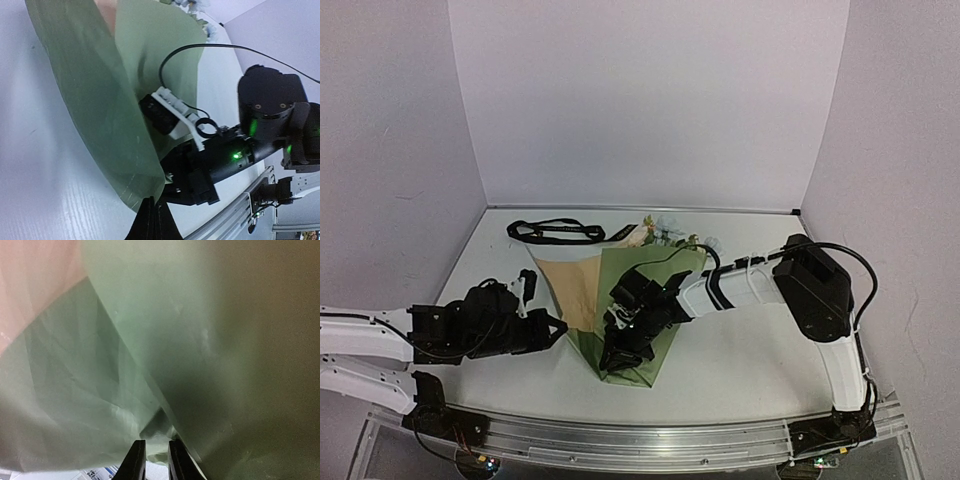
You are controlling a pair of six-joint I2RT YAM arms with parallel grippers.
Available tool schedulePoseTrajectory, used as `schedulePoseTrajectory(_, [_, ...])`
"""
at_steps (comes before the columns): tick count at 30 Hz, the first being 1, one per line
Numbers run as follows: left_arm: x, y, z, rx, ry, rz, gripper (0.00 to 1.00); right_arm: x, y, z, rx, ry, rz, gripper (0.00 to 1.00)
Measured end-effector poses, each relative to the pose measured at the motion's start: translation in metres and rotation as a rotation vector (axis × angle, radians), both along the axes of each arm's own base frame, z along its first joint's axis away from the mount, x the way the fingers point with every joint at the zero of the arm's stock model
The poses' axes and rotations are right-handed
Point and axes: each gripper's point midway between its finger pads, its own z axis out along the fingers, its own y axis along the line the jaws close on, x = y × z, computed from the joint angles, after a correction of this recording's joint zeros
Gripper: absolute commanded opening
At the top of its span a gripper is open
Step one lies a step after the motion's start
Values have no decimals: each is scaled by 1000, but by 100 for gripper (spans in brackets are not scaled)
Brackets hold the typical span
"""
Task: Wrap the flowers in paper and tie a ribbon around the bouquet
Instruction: Fold the 2/3-folded wrapping paper at the center of the board.
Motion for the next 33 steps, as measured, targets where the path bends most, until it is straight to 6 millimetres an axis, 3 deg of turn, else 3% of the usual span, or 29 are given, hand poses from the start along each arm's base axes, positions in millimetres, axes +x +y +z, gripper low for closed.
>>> schedulePoseTrajectory(10, [-5, -50, 14, -15, -84, -221, 0, 0, 0, 0, 2, -4, 6, 18])
schedulePoseTrajectory(19, [-6, -61, 15, 3, -120, -283, 0, -7, -1, 4, 25, 2, 51, 18])
schedulePoseTrajectory(24, [-10, -73, 10, 25, -117, -356, 0, -14, -7, 26, 79, 32, 79, 18])
schedulePoseTrajectory(29, [-11, -89, 14, 28, -136, -417, 0, -15, -9, 69, 181, 38, 101, 19])
schedulePoseTrajectory(33, [-10, -103, 21, 17, -157, -461, 0, -20, -28, 76, 191, 42, 97, 19])
